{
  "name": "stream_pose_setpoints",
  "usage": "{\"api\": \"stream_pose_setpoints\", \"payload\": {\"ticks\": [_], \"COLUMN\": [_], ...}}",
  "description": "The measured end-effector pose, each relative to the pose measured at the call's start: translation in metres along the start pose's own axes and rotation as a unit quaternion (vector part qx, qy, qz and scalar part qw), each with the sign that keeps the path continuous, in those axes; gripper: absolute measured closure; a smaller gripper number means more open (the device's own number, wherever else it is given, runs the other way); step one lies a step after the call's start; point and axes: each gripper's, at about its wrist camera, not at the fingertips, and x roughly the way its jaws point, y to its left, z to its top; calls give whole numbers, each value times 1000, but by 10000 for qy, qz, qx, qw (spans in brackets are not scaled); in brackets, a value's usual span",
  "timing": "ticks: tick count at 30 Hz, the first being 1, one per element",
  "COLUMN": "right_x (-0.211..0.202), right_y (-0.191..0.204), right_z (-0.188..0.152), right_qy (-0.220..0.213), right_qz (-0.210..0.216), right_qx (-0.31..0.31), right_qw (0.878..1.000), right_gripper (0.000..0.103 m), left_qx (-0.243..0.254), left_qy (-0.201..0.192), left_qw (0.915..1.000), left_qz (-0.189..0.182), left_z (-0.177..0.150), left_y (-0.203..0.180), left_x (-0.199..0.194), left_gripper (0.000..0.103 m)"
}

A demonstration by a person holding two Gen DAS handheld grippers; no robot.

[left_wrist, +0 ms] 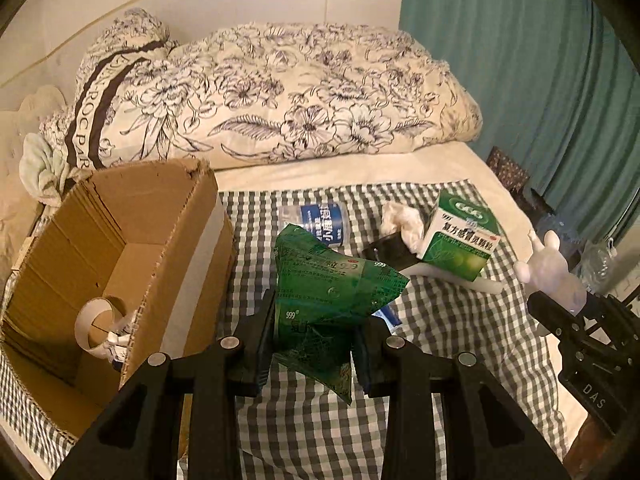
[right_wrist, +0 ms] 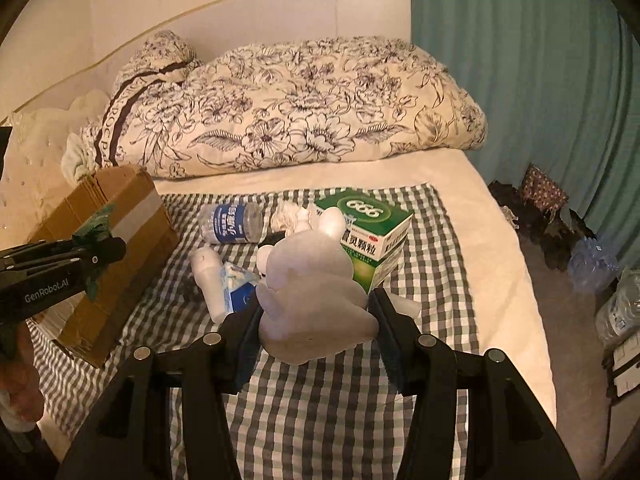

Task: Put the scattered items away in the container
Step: 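Carry the green packet and the rabbit figurine over the cardboard box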

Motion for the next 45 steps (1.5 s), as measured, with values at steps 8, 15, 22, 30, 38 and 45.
{"api": "stream_pose_setpoints", "payload": {"ticks": [8,15,22,30,38,45], "right_x": [-25,-46,-67,-84,-92,-94], "right_y": [1,8,18,29,41,58], "right_z": [7,16,22,28,34,37], "right_qy": [-268,-506,-727,-925,-1061,-1145], "right_qz": [-17,23,44,75,161,323], "right_qx": [12,-47,-86,-117,-143,-215], "right_qw": [9996,9987,9973,9956,9941,9927], "right_gripper": [52,52,52,52,52,52], "left_qx": [78,115,129,162,101,10], "left_qy": [-259,-489,-714,-940,-1080,-1166], "left_qw": [9996,9987,9974,9954,9940,9924], "left_qz": [49,34,-25,-10,152,396], "left_z": [2,4,7,7,7,2], "left_y": [-2,-2,-1,4,20,39], "left_x": [-22,-45,-66,-89,-103,-114], "left_gripper": [70,70,70,70,70,70]}}
